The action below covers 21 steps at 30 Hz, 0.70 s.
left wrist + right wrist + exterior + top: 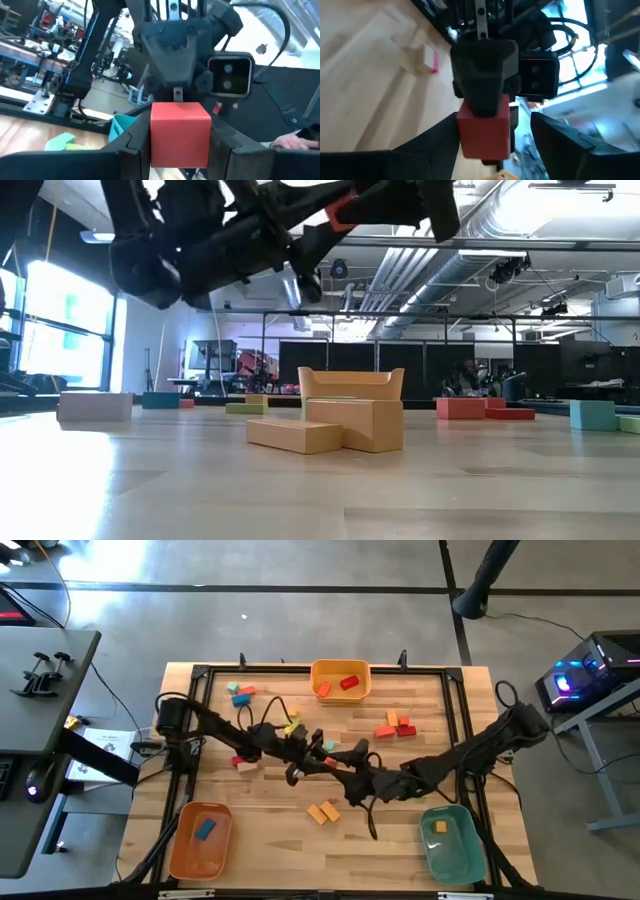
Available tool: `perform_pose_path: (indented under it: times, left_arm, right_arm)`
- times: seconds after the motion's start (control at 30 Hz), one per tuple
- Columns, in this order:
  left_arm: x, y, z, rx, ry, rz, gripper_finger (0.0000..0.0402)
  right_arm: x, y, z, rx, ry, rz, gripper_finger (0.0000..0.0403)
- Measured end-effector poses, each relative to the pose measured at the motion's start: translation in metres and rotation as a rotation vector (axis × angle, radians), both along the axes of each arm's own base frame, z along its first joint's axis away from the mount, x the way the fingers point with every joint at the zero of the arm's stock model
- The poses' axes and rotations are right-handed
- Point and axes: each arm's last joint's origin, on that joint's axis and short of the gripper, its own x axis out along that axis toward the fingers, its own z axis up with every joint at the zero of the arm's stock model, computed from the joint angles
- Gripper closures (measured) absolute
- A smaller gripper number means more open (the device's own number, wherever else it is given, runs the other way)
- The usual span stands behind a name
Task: Sort blocks by size
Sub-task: Put the left orange square block into the blue bin
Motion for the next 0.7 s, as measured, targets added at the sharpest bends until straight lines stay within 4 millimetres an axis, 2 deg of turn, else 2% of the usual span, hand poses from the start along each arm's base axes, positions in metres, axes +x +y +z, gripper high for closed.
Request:
perform_pose_path:
  times: [0.13,0.27,0.43,0.57,0.63,0.7]
  left_arm:
    - [0.004,-0.002,0.001,-0.01,-0.001,-0.012,0.0295]
    - [0.004,-0.004,0.001,-0.022,0.006,-0.017,0.0267]
    - [0.004,-0.003,-0.001,-0.024,0.025,-0.017,0.0233]
    - [0.005,-0.002,-0.004,-0.025,0.057,-0.012,0.0217]
    - [0.006,-0.002,-0.007,-0.02,0.091,-0.011,0.0215]
    - [0.007,-0.002,-0.011,0.003,0.126,-0.005,0.0214]
  right_arm:
    - [-0.001,0.002,-0.001,0.031,-0.005,-0.014,0.0216]
    - [-0.002,0.002,-0.003,0.033,0.012,0.001,0.0272]
    - [-0.006,0.007,-0.006,0.116,0.022,0.007,0.0275]
    - [-0.031,0.021,-0.002,0.199,0.097,0.006,0.0275]
    - [-0.05,0.028,0.009,0.317,0.142,-0.013,0.0275]
    - [-0.07,0.033,0.022,0.508,0.222,-0.039,0.0275]
